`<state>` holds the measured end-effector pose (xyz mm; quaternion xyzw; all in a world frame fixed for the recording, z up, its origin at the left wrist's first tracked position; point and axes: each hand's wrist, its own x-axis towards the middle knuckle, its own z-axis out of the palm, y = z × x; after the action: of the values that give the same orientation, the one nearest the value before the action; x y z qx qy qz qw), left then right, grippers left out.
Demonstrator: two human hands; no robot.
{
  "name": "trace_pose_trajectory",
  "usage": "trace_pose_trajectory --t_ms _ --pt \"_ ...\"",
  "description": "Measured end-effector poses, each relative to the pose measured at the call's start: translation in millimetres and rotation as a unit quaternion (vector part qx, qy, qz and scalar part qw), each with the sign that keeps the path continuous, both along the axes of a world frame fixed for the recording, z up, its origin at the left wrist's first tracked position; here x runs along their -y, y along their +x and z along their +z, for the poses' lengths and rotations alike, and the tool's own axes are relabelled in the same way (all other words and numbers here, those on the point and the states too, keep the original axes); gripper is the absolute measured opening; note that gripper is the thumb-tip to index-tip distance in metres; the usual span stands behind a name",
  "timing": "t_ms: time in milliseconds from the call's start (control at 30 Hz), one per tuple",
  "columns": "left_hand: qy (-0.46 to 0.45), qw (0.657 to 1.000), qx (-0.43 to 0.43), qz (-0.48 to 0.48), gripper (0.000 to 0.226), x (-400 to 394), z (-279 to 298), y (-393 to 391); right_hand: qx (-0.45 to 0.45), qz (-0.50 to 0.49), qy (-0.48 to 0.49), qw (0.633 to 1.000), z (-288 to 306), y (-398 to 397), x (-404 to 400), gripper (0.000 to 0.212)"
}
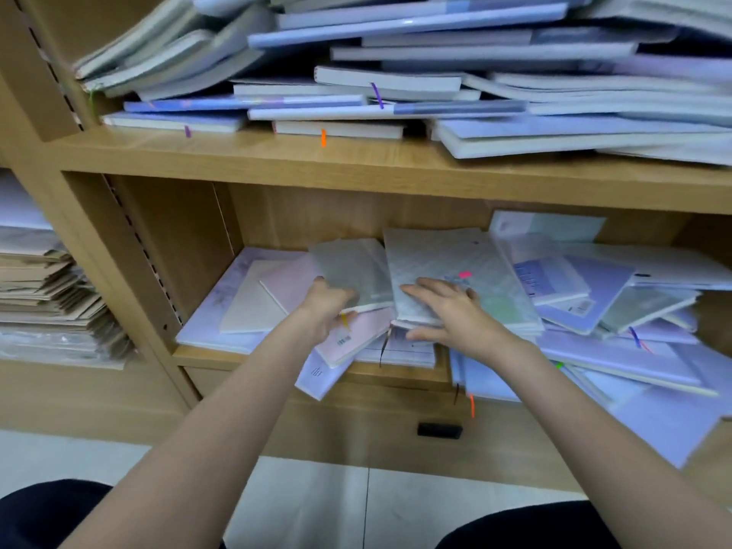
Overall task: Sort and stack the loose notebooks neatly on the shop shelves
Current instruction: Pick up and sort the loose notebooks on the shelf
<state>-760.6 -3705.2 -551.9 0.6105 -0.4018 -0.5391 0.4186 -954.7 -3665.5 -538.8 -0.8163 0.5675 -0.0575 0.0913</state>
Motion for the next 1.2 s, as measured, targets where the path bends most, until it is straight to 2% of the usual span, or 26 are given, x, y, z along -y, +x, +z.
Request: trace_pose_trajectory --t_ms 33,100,167,233,300,400,533,600,667,700,767,800,833,867,933,1033,1100,1200 --pt "0.007 0.999 -0.03 0.035 0.026 5.3 3.6 -8.0 -0.016 0.006 0.005 1.0 0.0 -0.5 -0.5 0.073" --pt "-0.005 0.997 -0.018 0.079 0.013 11.2 5.8 -14.2 -0.031 0.011 0.006 0.999 0.4 -1.2 -1.2 0.071" --pt "-0.027 0.996 -0.021 0.078 0.018 12.5 2.3 -8.9 -0.028 0.007 0.013 0.999 2.5 -0.1 0.3 0.069" --pt "-0.034 0.996 -0.034 0.071 0.008 1.7 0.3 9.2 -0.038 0.002 0.025 0.999 2.0 4.0 1.1 0.07" --pt "-0.04 0.993 -0.057 0.091 0.016 -14.2 -2.5 43.8 -0.049 -0.008 0.032 0.998 -3.4 8.2 0.4 0.071" --pt "-0.034 0.989 -0.072 0.127 0.012 -45.0 -4.5 107.0 -0.09 -0.02 0.007 0.996 -7.4 20.5 0.3 0.077" --pt "0.014 0.975 -0.127 0.18 0.02 -78.4 -10.6 145.8 -0.097 0.074 0.004 0.992 -4.2 73.3 -4.1 0.082" --pt "0.009 0.974 -0.147 0.17 0.016 -90.3 -12.4 155.5 0.008 0.082 0.044 0.996 -7.0 103.2 -8.5 0.079" --pt "-0.013 0.982 -0.144 0.121 0.017 -102.4 -12.4 171.5 0.191 0.032 0.1 0.976 -4.6 125.1 -10.1 0.075" --pt "-0.024 0.986 -0.136 0.092 0.022 -109.7 -10.0 180.1 0.28 0.007 0.14 0.95 -1.7 133.0 -11.1 0.077" --pt "-0.049 0.991 -0.119 0.027 0.03 -122.0 -8.5 196.4 0.426 -0.013 0.236 0.874 2.8 146.1 -14.5 0.085" --pt "-0.063 0.991 -0.118 -0.007 0.034 -126.8 -7.8 201.7 0.483 -0.002 0.268 0.834 4.1 152.8 -17.8 0.088" --pt "-0.074 0.99 -0.12 -0.032 0.038 -131.5 -5.7 205.2 0.513 0.015 0.268 0.815 3.8 158.9 -21.5 0.087" --pt "-0.083 0.988 -0.122 -0.046 0.042 -133.8 -4.8 208.4 0.522 0.032 0.241 0.818 3.7 163.9 -25.8 0.085" --pt "-0.095 0.987 -0.118 -0.047 0.047 -136.6 -2.0 212.9 0.5 0.061 0.15 0.851 4.9 167.3 -36.4 0.085" --pt "-0.102 0.989 -0.107 -0.031 0.052 -141.0 5.6 211.8 0.4 0.125 -0.011 0.908 20.1 162.3 -53.5 0.087" --pt "-0.136 0.981 -0.133 -0.032 0.052 -141.6 16.4 206.5 0.385 0.152 -0.084 0.907 40.5 157.6 -62.3 0.085" --pt "-0.208 0.965 -0.156 -0.024 0.036 -135.4 56.2 195.2 0.41 0.164 -0.155 0.884 82.3 150.4 -65.0 0.084"
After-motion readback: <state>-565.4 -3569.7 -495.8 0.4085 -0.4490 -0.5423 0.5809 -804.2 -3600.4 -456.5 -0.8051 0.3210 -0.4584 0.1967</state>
